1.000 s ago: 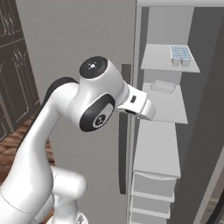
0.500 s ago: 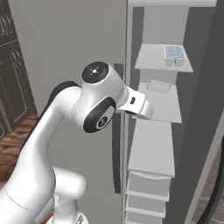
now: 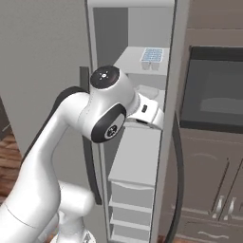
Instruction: Open the freezer door, pick up the ice cube tray from the freezer, and place it on the dining counter.
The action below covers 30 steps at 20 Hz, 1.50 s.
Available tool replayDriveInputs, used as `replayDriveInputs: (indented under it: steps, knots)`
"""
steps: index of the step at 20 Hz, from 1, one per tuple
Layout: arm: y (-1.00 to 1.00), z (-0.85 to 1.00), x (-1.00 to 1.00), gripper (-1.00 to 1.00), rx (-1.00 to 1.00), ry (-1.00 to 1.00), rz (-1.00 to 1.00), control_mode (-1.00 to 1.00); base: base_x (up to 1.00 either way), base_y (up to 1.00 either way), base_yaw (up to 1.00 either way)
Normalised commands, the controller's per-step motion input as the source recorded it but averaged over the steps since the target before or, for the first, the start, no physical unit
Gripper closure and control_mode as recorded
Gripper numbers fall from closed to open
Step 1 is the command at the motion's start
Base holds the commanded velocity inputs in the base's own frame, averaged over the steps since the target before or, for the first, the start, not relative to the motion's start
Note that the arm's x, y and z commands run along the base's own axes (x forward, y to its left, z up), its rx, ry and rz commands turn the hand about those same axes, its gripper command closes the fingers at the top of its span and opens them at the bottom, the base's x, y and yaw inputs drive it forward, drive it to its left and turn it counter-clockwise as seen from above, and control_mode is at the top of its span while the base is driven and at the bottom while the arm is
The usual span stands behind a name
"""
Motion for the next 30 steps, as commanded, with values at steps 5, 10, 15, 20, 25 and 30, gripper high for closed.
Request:
replayDriveInputs:
  steps: [5,10,15,20,25,30]
  knots:
    - [0.00,0.00,0.00,-1.00,0.00,0.00,0.00,1.00,0.39,-0.07,0.00]
    - [0.00,0.00,0.00,-1.00,0.00,0.00,0.00,1.00,0.48,0.00,0.00]
    - [0.00,0.00,0.00,-1.00,0.00,0.00,0.00,1.00,0.41,0.00,0.00]
    - [0.00,0.00,0.00,-1.00,0.00,0.00,0.00,-1.00,0.02,0.00,0.00]
    - [0.00,0.06,0.02,-1.00,0.02,0.01,0.00,-1.00,0.00,0.00,0.00]
    - [0.31,0.20,0.11,-1.00,0.11,-0.04,-0.02,-1.00,0.00,0.00,0.00]
